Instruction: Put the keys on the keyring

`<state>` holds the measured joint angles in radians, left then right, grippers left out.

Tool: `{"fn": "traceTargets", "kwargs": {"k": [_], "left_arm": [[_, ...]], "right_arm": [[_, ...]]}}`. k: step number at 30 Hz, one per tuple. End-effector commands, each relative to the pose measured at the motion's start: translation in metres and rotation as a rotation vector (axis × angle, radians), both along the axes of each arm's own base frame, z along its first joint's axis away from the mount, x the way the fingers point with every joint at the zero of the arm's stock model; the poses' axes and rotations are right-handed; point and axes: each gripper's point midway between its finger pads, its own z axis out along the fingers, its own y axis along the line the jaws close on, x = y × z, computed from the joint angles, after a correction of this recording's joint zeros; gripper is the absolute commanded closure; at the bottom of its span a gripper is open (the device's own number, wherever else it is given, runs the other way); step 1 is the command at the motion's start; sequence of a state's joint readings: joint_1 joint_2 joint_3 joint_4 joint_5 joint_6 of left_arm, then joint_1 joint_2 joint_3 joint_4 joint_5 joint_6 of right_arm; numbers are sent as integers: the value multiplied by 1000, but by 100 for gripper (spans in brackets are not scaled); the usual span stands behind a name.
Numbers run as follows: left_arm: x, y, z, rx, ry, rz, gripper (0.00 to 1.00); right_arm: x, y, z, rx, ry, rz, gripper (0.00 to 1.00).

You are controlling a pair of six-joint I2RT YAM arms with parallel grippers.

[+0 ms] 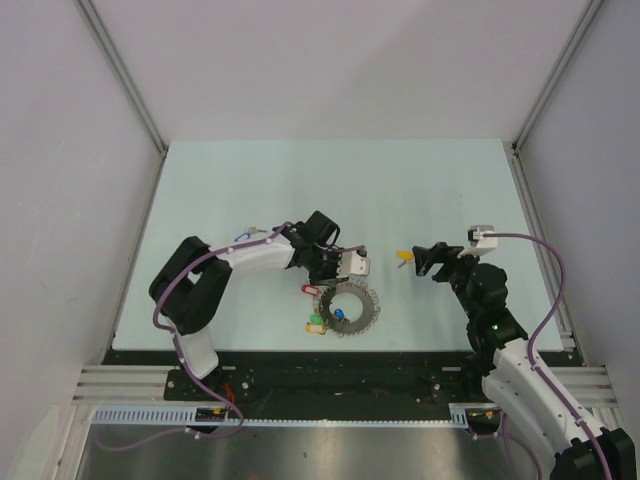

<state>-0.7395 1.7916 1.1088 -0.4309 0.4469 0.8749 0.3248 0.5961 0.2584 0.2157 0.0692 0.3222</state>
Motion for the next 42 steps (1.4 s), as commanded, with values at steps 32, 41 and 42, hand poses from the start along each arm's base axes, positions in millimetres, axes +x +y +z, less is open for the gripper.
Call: {"fn": "traceTargets", "kwargs": {"k": [32, 41, 42], "left_arm": [[10, -3, -2, 45, -24, 4, 80], [7, -5, 5, 28, -7, 5, 100], [6, -5, 6, 26, -5, 8, 100]], "right_arm": [[4, 9, 9, 25, -32, 46, 14], [4, 9, 10, 27, -34, 45, 14], [4, 9, 10, 28, -36, 47, 14]]}}
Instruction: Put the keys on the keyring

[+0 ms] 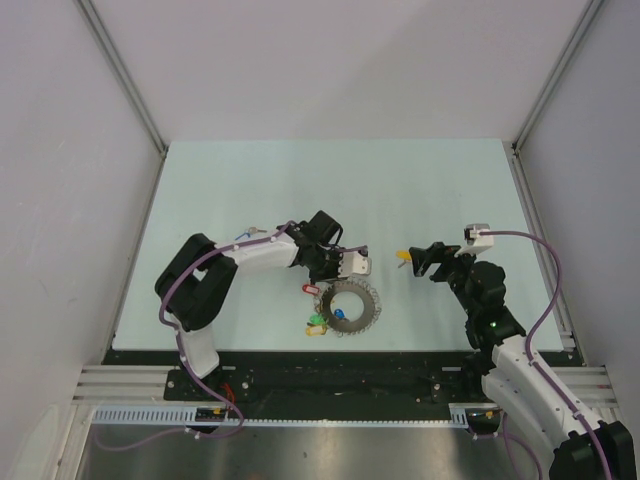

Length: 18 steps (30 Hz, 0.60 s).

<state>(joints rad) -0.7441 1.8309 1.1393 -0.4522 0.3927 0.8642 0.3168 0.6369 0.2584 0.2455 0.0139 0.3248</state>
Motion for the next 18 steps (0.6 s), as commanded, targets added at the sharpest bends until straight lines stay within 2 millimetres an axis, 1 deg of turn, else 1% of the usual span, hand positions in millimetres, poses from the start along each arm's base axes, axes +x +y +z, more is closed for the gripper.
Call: {"fn": "traceTargets", "kwargs": {"k": [1, 3, 4, 7, 8, 10, 11, 13, 14, 16, 17, 18], "left_arm": [[-2, -9, 21, -42, -4, -14, 100], [-4, -8, 28, -55, -8, -8, 100], [-4, -8, 39, -74, -24, -4, 100], [-7, -10, 56, -115, -34, 11, 100], [-9, -12, 70, -150, -45, 10, 100], [-12, -12, 80, -183, -46, 25, 99], [-14, -12, 95, -219, -67, 27, 100], [-19, -11, 105, -257, -72, 47, 100], [-23, -11, 121, -299, -89, 45, 100], [-29, -8, 131, -341, -89, 70, 100], [-31, -7, 137, -364, -93, 73, 100], [-35, -5, 151, -413, -119, 75, 100]], "right_arm": [[3, 0, 16, 23, -53, -3, 14], [0, 5, 18, 26, -57, 31, 14], [-1, 6, 20, 26, -62, 37, 14], [-4, 11, 26, 25, -77, 70, 14], [-5, 13, 27, 22, -78, 89, 14], [-7, 17, 34, 14, -93, 116, 14], [-10, 22, 34, 15, -90, 148, 15], [-14, 29, 42, 21, -101, 194, 15], [-19, 37, 46, 26, -103, 247, 16], [-24, 43, 57, 32, -116, 293, 16], [-29, 49, 59, 31, -116, 335, 17], [-32, 51, 63, 29, -122, 357, 17]]}}
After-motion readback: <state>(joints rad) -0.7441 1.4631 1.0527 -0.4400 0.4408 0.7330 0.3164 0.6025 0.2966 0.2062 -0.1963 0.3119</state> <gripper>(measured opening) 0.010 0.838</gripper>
